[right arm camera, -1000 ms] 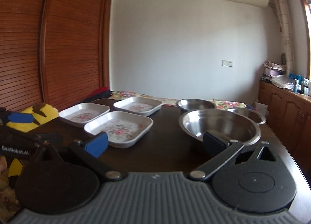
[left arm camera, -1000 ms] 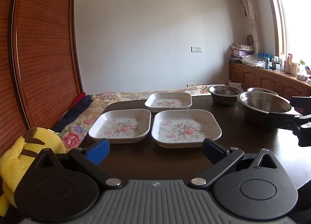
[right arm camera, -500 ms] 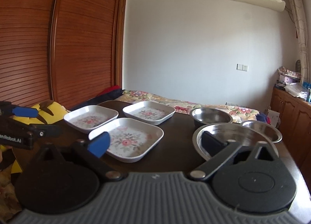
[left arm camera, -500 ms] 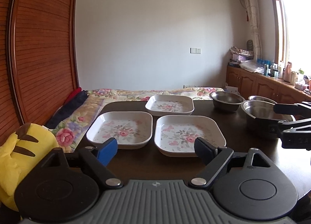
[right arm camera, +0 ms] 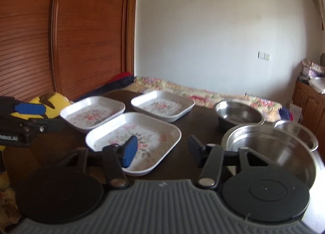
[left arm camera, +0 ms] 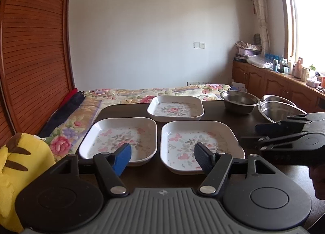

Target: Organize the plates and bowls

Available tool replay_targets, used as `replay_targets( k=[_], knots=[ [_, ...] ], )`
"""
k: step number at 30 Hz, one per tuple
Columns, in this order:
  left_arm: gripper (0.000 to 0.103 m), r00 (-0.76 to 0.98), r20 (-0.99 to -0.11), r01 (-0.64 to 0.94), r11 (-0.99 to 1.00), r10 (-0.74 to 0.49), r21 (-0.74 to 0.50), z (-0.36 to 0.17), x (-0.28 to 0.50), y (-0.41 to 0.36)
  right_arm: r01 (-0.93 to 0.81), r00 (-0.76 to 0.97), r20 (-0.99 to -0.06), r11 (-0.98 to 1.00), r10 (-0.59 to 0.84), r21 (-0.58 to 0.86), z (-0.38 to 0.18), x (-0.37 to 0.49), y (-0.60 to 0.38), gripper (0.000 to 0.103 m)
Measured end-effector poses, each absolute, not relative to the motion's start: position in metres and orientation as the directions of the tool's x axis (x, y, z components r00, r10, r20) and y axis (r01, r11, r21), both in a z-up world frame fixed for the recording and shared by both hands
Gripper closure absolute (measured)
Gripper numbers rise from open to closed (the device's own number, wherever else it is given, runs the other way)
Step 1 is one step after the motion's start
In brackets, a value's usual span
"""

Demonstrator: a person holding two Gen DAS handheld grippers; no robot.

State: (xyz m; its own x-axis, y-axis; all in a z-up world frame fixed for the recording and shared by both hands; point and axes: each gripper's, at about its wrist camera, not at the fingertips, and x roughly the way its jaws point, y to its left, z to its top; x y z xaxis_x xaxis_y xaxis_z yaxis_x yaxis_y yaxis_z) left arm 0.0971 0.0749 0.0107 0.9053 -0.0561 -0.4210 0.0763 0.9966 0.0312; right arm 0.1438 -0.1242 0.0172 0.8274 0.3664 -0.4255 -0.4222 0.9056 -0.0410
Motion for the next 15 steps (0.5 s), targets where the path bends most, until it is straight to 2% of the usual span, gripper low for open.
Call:
replay_targets(
  k=[4, 9, 15],
  knots=[
    [0.015, 0.897, -0.436, 0.092, 0.995, -0.065, 0.041, 0.009, 0.112, 0.074, -0.430, 0.800, -0.487, 0.901, 0.351, -0.055, 0.007, 0.158, -0.115, 0.052],
    [0.015, 0.887, -0.453, 0.124, 0.991, -0.088, 0.051, 0.008, 0.129, 0.072, -0.439, 0.763, -0.545, 0.897, 0.348, -0.042, 0.001, 0.171, -0.109, 0.060],
    [0.022, 0.870, -0.483, 0.154, 0.985, -0.097, 0.078, 0.004, 0.150, 0.071, -0.458, 0.731, -0.590, 0.887, 0.344, -0.051, -0.002, 0.182, -0.102, 0.060]
  ],
)
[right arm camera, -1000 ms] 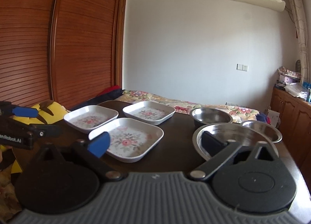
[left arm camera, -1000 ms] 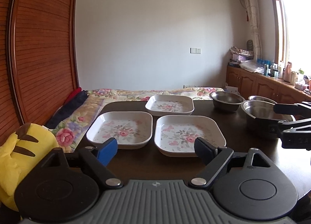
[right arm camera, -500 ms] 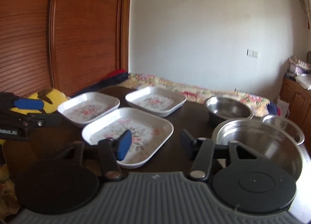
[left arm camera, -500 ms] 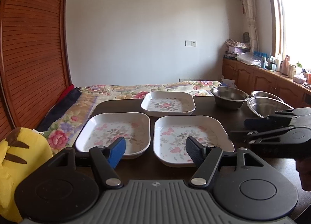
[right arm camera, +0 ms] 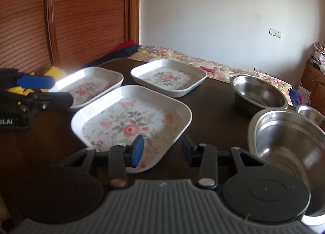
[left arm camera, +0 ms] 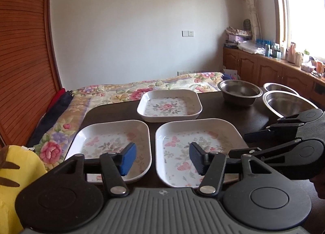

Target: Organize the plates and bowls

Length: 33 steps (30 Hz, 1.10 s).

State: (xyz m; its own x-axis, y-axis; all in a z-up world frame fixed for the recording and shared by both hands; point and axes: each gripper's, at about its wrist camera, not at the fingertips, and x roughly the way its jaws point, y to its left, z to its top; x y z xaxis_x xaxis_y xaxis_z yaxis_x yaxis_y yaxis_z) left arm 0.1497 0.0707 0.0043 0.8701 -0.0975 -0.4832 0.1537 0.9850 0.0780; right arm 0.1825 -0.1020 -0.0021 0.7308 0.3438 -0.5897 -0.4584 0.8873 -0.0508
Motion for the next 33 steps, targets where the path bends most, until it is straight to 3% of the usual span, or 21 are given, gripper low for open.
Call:
replay_targets(
  k=[10, 15, 17, 33],
  knots=[
    [0.033, 0.831, -0.543, 0.205, 0.974, -0.121, 0.097, -0.002, 0.179, 0.070, -0.480, 0.712, -0.623, 0.872, 0.324, -0.095, -0.006, 0.192, -0.096, 0.061],
    [0.042, 0.816, -0.566, 0.218, 0.969, -0.118, 0.113, -0.004, 0.192, 0.069, -0.474, 0.710, -0.629, 0.875, 0.315, -0.098, -0.007, 0.197, -0.099, 0.075],
    [0.044, 0.813, -0.570, 0.228, 0.967, -0.123, 0.116, -0.003, 0.194, 0.067, -0.476, 0.709, -0.631, 0.874, 0.315, -0.098, -0.008, 0.198, -0.099, 0.076],
    [0.045, 0.772, -0.625, 0.265, 0.954, -0.121, 0.142, -0.009, 0.209, 0.061, -0.460, 0.720, -0.618, 0.884, 0.314, -0.087, -0.012, 0.204, -0.106, 0.084]
  ],
)
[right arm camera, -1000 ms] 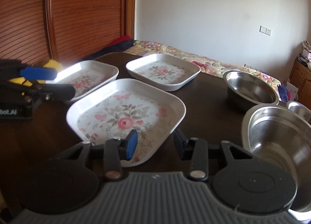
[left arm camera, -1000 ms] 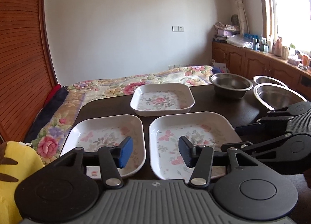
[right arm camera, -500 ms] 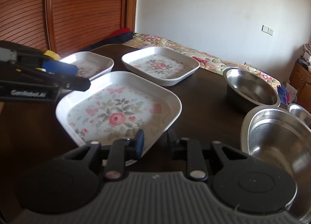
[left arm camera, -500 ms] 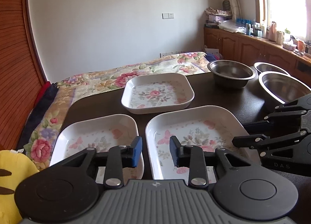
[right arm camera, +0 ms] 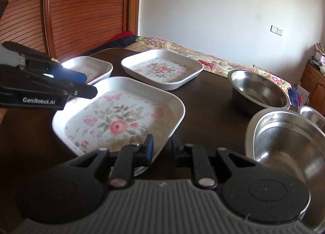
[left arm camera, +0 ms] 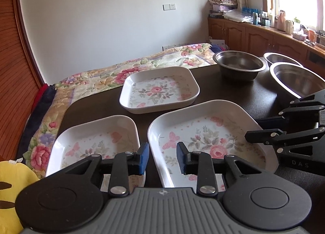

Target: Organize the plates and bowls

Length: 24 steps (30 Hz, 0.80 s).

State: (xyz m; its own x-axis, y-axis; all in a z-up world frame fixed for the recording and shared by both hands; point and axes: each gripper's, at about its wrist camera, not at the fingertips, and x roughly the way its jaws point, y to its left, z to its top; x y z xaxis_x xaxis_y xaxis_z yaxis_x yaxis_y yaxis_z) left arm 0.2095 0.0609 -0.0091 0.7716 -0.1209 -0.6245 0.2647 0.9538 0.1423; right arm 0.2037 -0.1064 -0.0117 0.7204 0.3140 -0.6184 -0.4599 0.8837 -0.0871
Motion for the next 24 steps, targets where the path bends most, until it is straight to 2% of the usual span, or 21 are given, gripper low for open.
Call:
replay_targets(
  k=[10, 12, 14, 17, 24],
  knots=[
    [0.045, 0.728, -0.673, 0.277, 0.954, -0.132, 0.113, -0.015, 0.216, 0.061, -0.456, 0.727, -0.609, 0.886, 0.316, -0.085, -0.012, 0.203, -0.108, 0.084],
    [0.048, 0.718, -0.684, 0.277, 0.954, -0.128, 0.112, -0.017, 0.217, 0.062, -0.454, 0.729, -0.609, 0.886, 0.313, -0.088, -0.012, 0.203, -0.107, 0.084],
    [0.056, 0.716, -0.688, 0.270, 0.955, -0.116, 0.120, -0.019, 0.218, 0.062, -0.453, 0.730, -0.608, 0.887, 0.313, -0.088, -0.013, 0.202, -0.108, 0.084],
    [0.063, 0.718, -0.687, 0.261, 0.959, -0.113, 0.115, -0.019, 0.219, 0.065, -0.450, 0.730, -0.607, 0.889, 0.313, -0.084, -0.013, 0.202, -0.108, 0.084],
    [0.064, 0.707, -0.689, 0.245, 0.969, -0.156, 0.031, -0.018, 0.213, 0.072, -0.419, 0.734, -0.608, 0.907, 0.305, -0.051, -0.012, 0.203, -0.109, 0.086]
  ],
)
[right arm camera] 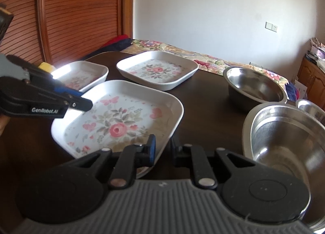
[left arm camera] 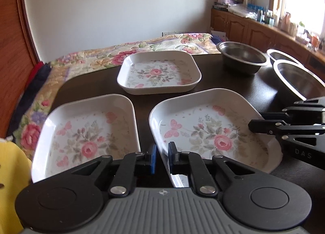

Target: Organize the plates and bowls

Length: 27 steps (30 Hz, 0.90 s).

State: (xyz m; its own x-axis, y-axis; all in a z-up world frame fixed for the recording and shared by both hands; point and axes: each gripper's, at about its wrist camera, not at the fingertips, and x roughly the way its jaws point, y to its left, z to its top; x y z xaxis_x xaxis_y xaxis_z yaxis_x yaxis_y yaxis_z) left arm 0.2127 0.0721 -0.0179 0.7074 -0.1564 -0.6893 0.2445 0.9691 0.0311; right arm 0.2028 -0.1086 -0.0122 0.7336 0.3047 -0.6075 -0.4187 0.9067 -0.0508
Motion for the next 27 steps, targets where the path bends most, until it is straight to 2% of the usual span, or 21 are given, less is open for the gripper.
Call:
replay_targets(
  k=[7, 27],
  knots=[
    [0.064, 0.737, -0.655, 0.219, 0.976, -0.168, -0.003, -0.007, 0.197, 0.074, -0.386, 0.735, -0.595, 0.922, 0.325, 0.026, -0.009, 0.204, -0.119, 0.090],
    [0.064, 0.790, -0.585, 0.207, 0.978, -0.185, -0.030, 0.012, 0.134, 0.072, -0.388, 0.761, -0.530, 0.917, 0.374, 0.091, 0.012, 0.179, -0.134, 0.094]
  ],
)
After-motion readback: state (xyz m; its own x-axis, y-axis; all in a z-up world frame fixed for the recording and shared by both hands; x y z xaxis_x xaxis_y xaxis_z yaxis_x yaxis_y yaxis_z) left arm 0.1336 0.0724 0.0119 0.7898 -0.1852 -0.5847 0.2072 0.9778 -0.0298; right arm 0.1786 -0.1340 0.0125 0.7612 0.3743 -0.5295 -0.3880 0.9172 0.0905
